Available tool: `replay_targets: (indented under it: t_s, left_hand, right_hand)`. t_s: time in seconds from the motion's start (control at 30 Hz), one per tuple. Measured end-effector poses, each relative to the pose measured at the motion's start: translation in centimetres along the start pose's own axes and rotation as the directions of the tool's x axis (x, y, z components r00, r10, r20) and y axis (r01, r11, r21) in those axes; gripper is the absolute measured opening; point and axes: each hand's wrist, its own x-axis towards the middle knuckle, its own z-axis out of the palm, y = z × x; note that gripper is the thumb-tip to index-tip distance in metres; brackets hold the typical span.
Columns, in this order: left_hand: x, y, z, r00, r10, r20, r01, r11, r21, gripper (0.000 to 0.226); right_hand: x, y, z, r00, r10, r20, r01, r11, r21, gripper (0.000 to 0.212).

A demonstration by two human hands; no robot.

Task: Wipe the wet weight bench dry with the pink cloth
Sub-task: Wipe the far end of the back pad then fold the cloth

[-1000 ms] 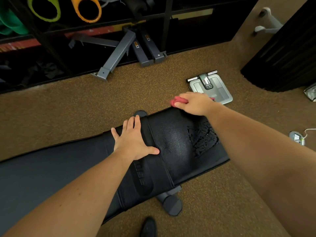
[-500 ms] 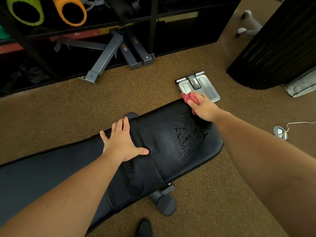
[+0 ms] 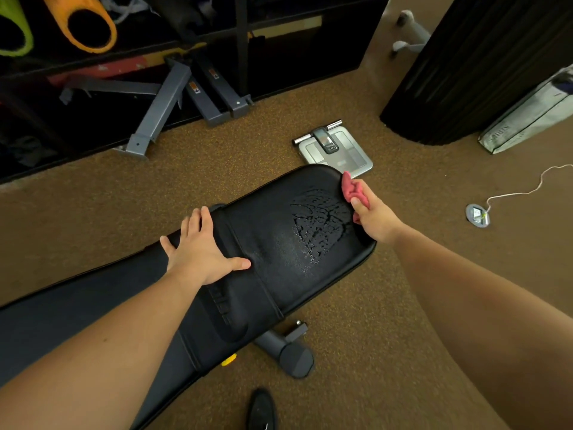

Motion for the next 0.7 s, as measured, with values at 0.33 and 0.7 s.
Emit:
replay_targets:
  t_s: [0.33,0.7]
  left_hand:
    - [-1.4,-0.3,0.8,0.997,0.032,-0.073,-0.032,0.999,-0.006,0.135]
    - [-3.2,-1.9,0.8,0.991,0.128,-0.025,-0.127,0.992,0.018,0.125]
  right_hand:
    - [-8.5,1.7,4.3,0.972,-0.045,-0.230,0.031,0.997,-0.064,0.053]
    - [-12.2,-5.2,3.1,0.916,0.023,-0.400,0.091,0.961,0.263,0.015]
